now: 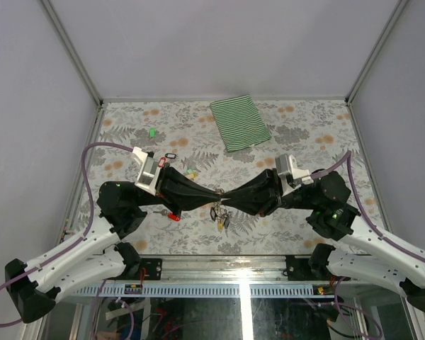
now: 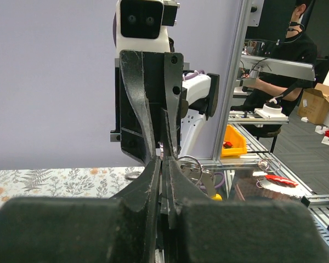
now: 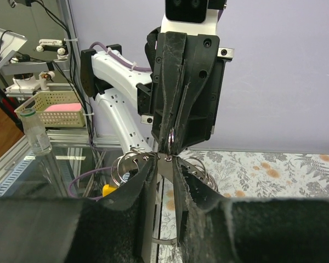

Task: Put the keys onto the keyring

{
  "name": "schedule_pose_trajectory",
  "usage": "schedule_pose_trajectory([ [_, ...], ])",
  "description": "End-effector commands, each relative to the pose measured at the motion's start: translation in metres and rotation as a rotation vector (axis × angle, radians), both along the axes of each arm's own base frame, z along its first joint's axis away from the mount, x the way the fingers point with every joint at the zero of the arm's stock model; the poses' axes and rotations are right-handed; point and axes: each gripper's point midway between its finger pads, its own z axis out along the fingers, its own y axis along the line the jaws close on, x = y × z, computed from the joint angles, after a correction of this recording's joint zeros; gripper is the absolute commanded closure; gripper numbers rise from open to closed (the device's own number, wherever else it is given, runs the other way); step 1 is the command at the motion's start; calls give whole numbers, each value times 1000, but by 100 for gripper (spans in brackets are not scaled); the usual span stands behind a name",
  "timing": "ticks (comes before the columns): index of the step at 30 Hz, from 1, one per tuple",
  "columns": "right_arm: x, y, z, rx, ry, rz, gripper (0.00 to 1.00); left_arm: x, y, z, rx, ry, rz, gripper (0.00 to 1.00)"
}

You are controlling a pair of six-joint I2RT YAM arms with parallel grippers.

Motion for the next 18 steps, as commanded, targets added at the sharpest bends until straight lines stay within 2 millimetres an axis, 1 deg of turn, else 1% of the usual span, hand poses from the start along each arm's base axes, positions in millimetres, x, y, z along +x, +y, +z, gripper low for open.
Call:
schedule_pose_trajectory([
  [1,-10,-7,33,74,-77,29,77,-6,8,23,-77,-59,15,100],
  [9,-8,-7,36,85,-75,21,81,-7,7,21,-69,-60,7,100],
  [14,-7,-5,33,79,-69,21,83,-7,6,22,-65,-62,6,100],
  [18,-7,-4,34,83,-66,25,86,-8,5,21,-59,-60,-2,100],
])
